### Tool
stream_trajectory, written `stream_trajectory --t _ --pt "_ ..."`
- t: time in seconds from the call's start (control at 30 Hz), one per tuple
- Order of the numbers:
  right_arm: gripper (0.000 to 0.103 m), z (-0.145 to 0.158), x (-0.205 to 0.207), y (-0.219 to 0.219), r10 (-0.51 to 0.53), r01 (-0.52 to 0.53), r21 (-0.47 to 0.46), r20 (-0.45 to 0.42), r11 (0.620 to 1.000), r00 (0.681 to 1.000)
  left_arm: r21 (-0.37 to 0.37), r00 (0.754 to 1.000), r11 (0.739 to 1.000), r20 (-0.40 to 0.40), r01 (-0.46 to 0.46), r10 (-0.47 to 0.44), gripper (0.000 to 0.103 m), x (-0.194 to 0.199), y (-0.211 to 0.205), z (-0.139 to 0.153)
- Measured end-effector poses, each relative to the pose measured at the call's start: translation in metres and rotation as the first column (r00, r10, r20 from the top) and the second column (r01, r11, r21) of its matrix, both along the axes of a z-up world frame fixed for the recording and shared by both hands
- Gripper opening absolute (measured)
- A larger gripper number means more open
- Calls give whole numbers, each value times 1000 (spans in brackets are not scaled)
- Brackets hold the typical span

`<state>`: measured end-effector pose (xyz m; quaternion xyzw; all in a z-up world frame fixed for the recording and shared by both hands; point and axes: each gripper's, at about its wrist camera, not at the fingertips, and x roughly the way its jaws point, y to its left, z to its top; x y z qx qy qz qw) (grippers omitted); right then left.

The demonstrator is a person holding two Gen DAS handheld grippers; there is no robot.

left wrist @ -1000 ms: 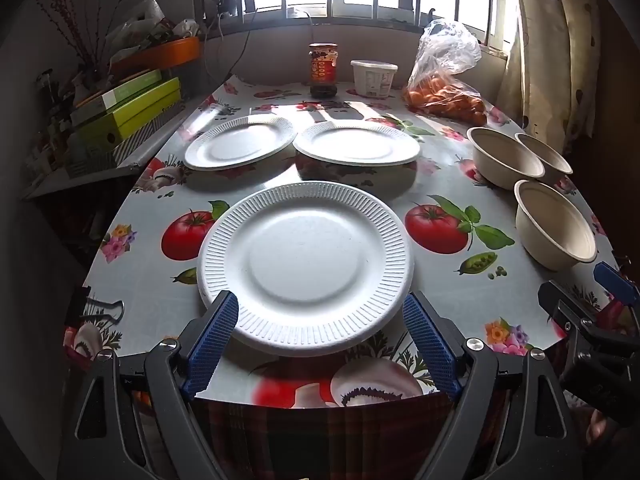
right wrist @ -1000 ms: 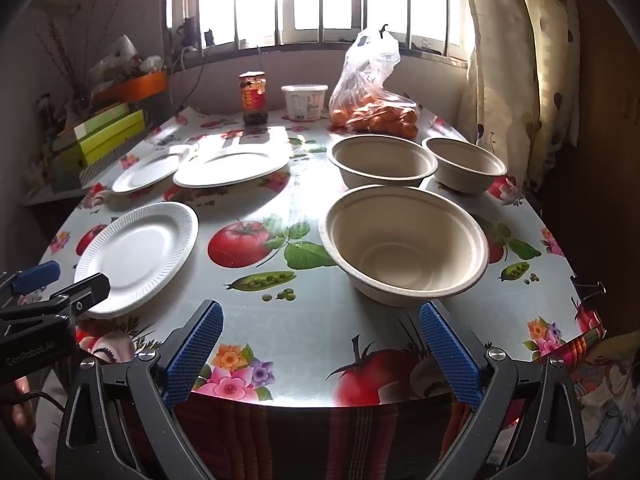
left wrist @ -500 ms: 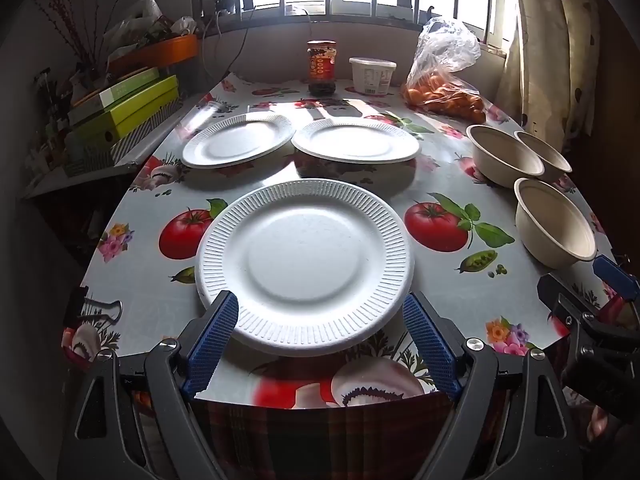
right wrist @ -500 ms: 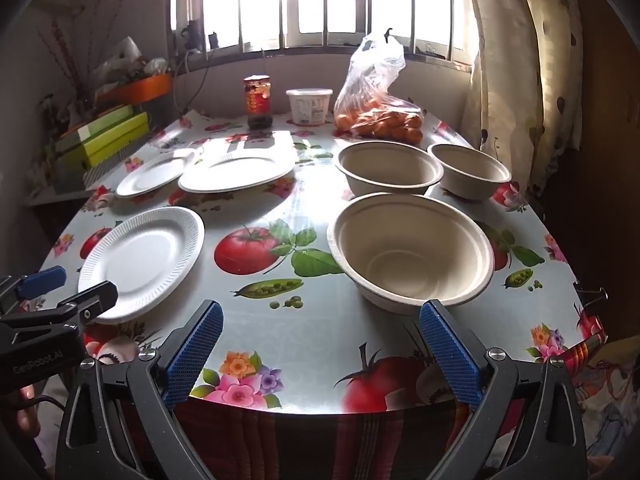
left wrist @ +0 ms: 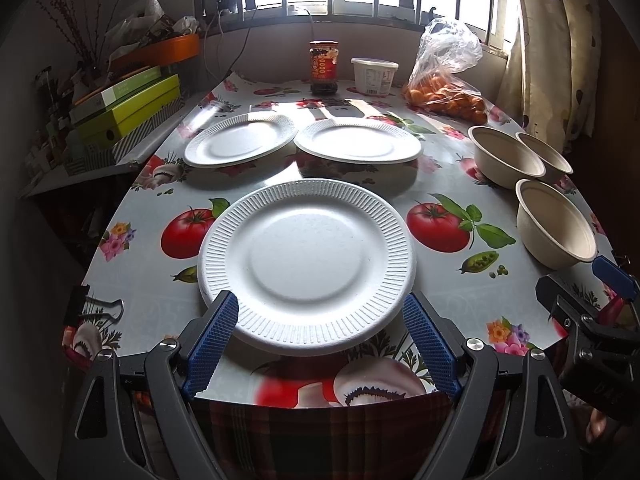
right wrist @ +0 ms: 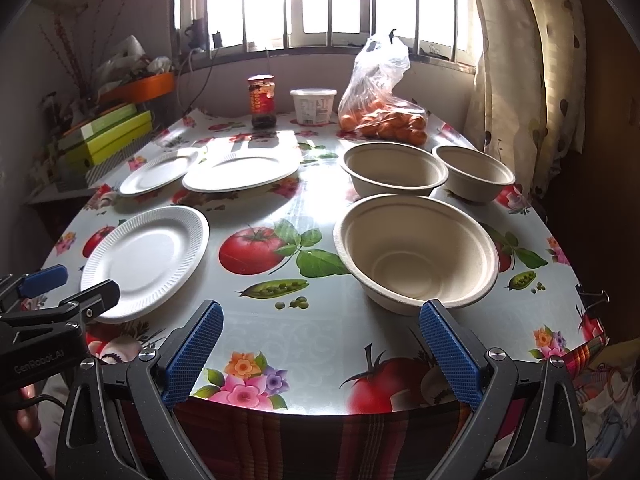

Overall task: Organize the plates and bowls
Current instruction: 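Move both tools forward toward the white paper plates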

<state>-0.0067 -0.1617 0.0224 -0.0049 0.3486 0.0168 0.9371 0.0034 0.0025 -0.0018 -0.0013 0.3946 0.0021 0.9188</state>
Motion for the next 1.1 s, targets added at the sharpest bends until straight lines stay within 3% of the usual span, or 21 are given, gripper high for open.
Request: stream_trajectory --t 1.1 --pt "100 2 2 4 24 -24 3 5 1000 1000 -4 1000 1000 0 -9 9 85 1 3 2"
